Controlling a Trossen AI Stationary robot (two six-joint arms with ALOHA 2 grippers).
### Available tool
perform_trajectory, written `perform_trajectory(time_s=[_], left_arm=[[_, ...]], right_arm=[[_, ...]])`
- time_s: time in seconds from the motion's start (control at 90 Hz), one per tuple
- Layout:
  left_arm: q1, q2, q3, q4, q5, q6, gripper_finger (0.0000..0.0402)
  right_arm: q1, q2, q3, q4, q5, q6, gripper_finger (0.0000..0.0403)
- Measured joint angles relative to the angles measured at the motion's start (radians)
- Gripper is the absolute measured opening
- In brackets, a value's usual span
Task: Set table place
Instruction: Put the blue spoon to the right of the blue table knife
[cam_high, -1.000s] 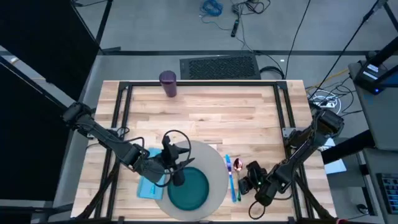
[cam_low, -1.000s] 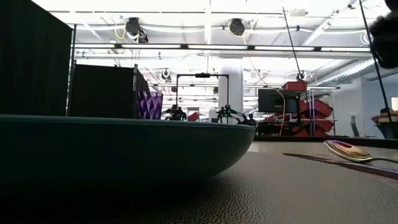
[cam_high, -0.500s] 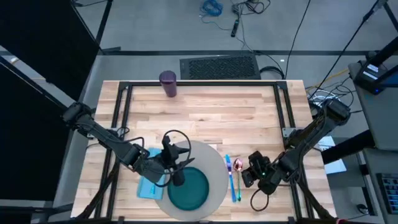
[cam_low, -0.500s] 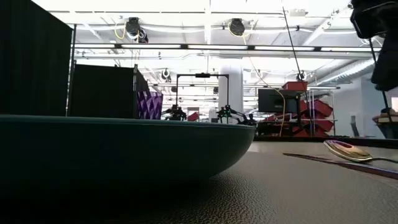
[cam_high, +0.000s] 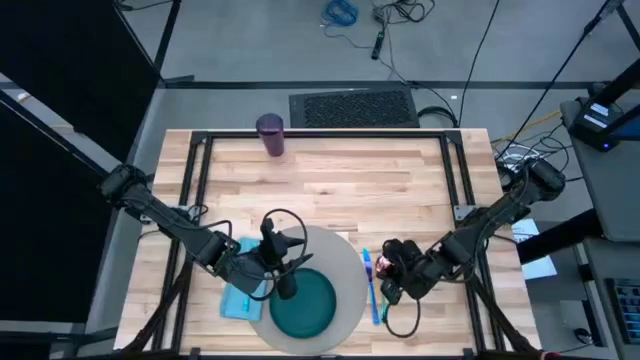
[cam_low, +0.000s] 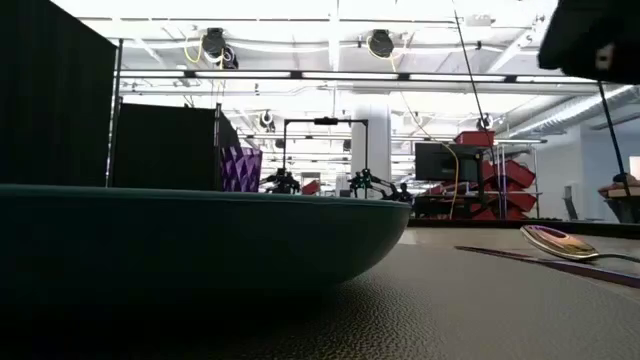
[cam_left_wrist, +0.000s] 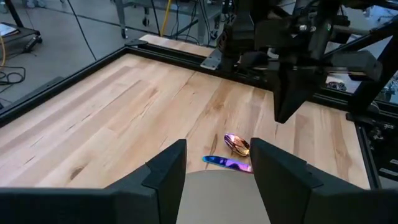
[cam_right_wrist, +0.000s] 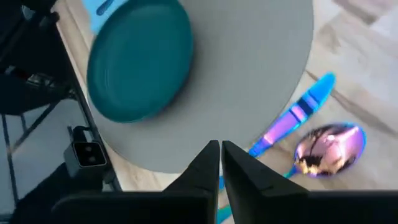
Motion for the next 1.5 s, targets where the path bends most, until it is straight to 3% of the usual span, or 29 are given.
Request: perform_trajectory(time_s=[0.322, 0.7, 0.956, 1.211, 1.5], left_arm=[[0.0, 0.0, 0.0, -0.002, 0.003, 0.0, 0.0162], [0.0, 0.0, 0.0, -0.004, 0.003, 0.0, 0.0162], [0.0, 0.0, 0.0, -0.005, 0.003, 0.0, 0.0162], [0.0, 0.0, 0.0, -0.005, 0.003, 0.0, 0.0162], [0.0, 0.0, 0.0, -0.005, 0.003, 0.0, 0.0162]], right_arm=[[-0.029, 0.0, 0.0, -0.008, -0.022, -0.034, 0.0011], [-0.045, 0.047, -0.001, -0.218, -0.086, 0.321, 0.0011], [-0.046, 0.175, -0.001, -0.209, -0.181, 0.415, 0.0011], [-0.046, 0.214, -0.001, -0.16, -0.209, 0.408, 0.0012], [-0.046, 0.217, -0.001, -0.136, -0.212, 0.388, 0.0065]])
